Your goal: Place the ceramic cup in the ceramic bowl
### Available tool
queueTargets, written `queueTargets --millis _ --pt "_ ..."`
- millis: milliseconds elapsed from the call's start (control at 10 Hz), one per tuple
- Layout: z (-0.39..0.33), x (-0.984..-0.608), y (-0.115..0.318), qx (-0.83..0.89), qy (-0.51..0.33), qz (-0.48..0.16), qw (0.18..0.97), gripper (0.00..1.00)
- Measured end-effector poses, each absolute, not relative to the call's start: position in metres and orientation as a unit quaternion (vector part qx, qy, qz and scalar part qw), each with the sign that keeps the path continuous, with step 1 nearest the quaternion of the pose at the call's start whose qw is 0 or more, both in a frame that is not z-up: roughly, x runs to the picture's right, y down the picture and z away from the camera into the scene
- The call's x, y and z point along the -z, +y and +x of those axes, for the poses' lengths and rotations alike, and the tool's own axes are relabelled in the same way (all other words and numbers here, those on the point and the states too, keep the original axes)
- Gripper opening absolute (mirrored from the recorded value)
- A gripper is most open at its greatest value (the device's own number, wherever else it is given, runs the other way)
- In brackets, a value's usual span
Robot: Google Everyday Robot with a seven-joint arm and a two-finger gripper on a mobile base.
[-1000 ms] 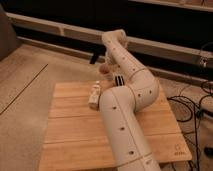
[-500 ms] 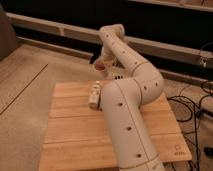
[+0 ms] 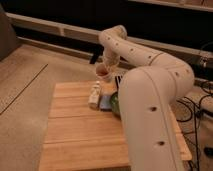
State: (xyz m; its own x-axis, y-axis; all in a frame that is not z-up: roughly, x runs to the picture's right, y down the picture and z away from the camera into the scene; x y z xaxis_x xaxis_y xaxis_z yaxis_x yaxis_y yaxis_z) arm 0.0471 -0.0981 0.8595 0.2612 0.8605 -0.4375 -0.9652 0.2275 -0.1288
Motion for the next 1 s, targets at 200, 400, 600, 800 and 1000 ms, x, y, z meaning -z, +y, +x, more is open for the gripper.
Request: queueTargets --millis 200,400,600,800,1000 --pt "0.065 -0.84 -0.072 -0.611 0.153 -0.182 0.755 0.0" --pt "0.083 -0.835 -0.054 -0.644 0.16 -0.181 0.726 0.0" --pt "0.091 -0.844 -0.048 -0.675 0.159 -0.182 0.697 0.0" --pt "0.109 -0.849 -0.043 -0.716 0.151 -0.184 0.657 0.0" --pt "0.104 -0.85 -0.035 -0.726 0.142 -0.193 0.644 0.0"
